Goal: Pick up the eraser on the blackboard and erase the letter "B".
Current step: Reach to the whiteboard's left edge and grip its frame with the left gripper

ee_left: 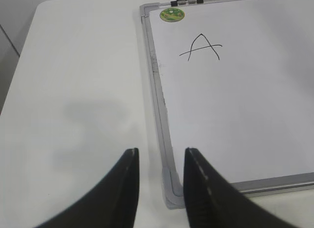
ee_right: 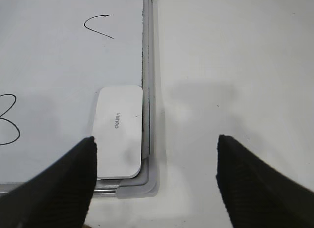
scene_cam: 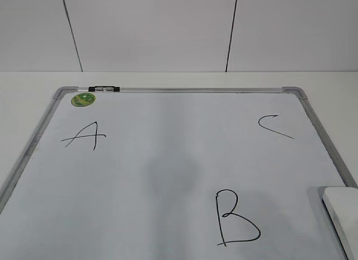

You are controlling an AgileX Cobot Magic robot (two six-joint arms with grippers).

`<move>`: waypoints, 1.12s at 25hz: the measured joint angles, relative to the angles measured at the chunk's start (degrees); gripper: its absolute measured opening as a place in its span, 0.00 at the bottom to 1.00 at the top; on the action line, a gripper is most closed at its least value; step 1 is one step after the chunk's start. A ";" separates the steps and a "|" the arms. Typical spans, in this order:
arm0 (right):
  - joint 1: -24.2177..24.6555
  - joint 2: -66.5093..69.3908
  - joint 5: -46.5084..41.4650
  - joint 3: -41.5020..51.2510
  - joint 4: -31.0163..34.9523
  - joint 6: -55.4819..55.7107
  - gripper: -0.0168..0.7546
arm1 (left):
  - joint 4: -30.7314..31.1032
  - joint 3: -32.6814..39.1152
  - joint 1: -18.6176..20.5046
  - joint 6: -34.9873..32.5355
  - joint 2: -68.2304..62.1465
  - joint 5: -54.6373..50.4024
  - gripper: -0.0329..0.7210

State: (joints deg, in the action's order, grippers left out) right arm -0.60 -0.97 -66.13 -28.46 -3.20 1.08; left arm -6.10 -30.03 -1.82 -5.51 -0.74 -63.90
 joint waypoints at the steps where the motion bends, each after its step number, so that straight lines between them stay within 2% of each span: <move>1: 0.00 0.00 0.00 0.00 0.00 0.00 0.78 | 0.00 0.00 0.00 0.00 0.00 0.00 0.36; 20: 0.00 0.00 -0.13 -0.14 0.00 0.00 0.78 | 0.00 0.00 0.00 0.00 0.00 0.00 0.36; 28: 0.00 5.21 -4.28 -3.34 0.25 1.65 0.78 | 0.00 0.00 0.00 0.00 0.00 0.00 0.36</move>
State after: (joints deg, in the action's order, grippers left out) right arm -0.60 4.24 -70.42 -31.80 -2.94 2.73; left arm -6.10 -30.03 -1.82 -5.51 -0.74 -63.90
